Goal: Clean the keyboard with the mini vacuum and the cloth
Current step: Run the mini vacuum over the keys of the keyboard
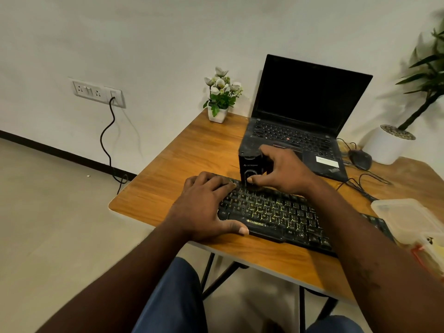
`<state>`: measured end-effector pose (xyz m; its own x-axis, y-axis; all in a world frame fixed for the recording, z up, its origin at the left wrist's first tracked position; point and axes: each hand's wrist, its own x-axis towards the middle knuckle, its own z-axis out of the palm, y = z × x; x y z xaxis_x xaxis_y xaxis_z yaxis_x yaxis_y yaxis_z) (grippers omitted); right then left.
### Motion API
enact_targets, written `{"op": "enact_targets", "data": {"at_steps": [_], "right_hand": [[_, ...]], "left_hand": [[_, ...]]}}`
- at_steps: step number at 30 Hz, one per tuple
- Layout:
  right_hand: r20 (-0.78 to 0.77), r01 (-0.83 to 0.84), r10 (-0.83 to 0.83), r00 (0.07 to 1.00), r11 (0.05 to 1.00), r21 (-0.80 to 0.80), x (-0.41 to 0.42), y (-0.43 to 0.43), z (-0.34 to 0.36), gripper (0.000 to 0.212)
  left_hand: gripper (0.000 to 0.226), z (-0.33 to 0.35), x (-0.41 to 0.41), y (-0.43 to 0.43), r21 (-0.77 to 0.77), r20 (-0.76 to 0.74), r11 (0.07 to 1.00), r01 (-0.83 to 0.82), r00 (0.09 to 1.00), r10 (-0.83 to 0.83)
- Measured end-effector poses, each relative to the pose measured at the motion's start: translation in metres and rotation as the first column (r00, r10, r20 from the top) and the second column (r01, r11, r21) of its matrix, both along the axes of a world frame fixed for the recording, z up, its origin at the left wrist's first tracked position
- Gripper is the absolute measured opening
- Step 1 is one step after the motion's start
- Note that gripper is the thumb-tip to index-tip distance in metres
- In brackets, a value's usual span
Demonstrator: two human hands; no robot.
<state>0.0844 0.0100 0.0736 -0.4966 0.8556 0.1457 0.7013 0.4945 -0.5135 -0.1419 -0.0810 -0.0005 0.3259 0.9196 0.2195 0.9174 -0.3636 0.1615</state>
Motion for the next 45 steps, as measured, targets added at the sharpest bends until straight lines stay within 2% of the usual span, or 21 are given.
{"op": "enact_targets", "data": {"at_steps": [4,7,9,11,13,15,17,21,22,25,29,33,37,38,40,42,43,45], "right_hand": [[0.01,0.097,-0.097,0.995,0.994,0.054,-0.001,0.002,0.001,0.043],[-0.052,0.009,-0.012,0.999,0.998,-0.059,-0.001,0.001,0.001,0.043],[-0.03,-0.006,0.003,1.0,0.996,-0.093,-0.003,-0.001,0.0,0.045],[0.045,0.092,-0.093,0.995,0.995,0.029,-0.004,0.0,0.0,0.047],[0.034,0.131,-0.136,0.99,0.985,0.115,-0.005,-0.001,0.002,0.047],[-0.044,0.033,-0.033,0.998,0.999,0.002,-0.003,-0.006,0.003,0.042],[-0.031,-0.065,0.062,0.998,0.995,-0.07,-0.004,-0.011,0.002,0.04],[0.067,0.039,-0.047,0.997,0.993,0.112,-0.008,-0.01,0.004,0.042],[0.049,0.034,-0.039,0.998,0.994,0.108,-0.007,-0.009,0.005,0.041],[0.004,-0.053,0.053,0.999,0.998,-0.033,-0.006,-0.013,0.007,0.041],[0.088,0.03,-0.038,0.995,0.995,0.094,-0.01,-0.013,0.004,0.042],[0.015,-0.049,0.05,0.999,0.998,-0.027,-0.007,-0.015,0.005,0.039],[0.086,0.095,-0.106,0.991,0.989,0.115,-0.001,-0.009,0.003,0.043],[0.065,0.099,-0.105,0.992,0.99,0.097,0.002,-0.008,0.004,0.043],[-0.013,0.014,-0.015,1.0,0.999,-0.051,0.008,-0.008,0.007,0.043],[-0.002,-0.063,0.063,0.998,0.988,-0.139,0.01,-0.012,0.009,0.042],[0.047,-0.045,0.051,0.998,0.993,-0.106,0.009,-0.012,0.007,0.042],[0.123,0.047,-0.054,0.991,0.997,0.061,0.006,-0.009,0.004,0.042]], "left_hand": [[0.124,-0.001,0.0,0.0,-0.012,0.004,1.0,-0.001,1.0,0.001],[0.124,0.0,0.0,0.0,-0.01,0.004,1.0,0.003,1.0,-0.003],[0.125,0.0,0.0,0.001,-0.01,0.006,1.0,0.004,1.0,-0.004],[0.125,0.0,0.0,0.001,-0.022,0.009,1.0,0.002,1.0,-0.002],[0.126,0.0,0.0,0.001,-0.021,0.007,1.0,0.002,1.0,-0.002],[0.125,0.0,0.0,0.0,-0.016,0.004,1.0,0.005,1.0,-0.005],[0.125,0.0,0.0,0.001,-0.013,0.007,1.0,0.004,1.0,-0.004],[0.124,0.0,0.0,0.0,-0.016,0.014,1.0,0.006,1.0,-0.006],[0.124,0.0,0.0,0.0,-0.016,0.015,1.0,0.005,1.0,-0.005],[0.124,0.001,0.0,-0.001,-0.019,0.025,1.0,0.005,1.0,-0.004],[0.124,0.001,0.0,0.0,-0.021,0.031,1.0,0.008,0.999,-0.007],[0.123,0.001,0.0,-0.001,-0.019,0.029,1.0,0.003,1.0,-0.002],[0.123,0.001,0.0,-0.001,-0.033,0.036,0.999,0.005,0.999,-0.004],[0.123,0.001,0.0,-0.002,-0.035,0.036,0.999,0.006,0.999,-0.005],[0.123,0.002,0.0,-0.001,-0.038,0.033,0.999,0.007,0.999,-0.006],[0.123,0.002,0.001,-0.001,-0.041,0.035,0.999,0.006,0.999,-0.004],[0.123,0.001,0.0,0.0,-0.039,0.037,0.999,0.005,0.999,-0.004],[0.122,0.001,0.0,0.0,-0.037,0.041,0.999,0.01,0.999,-0.008]]}}
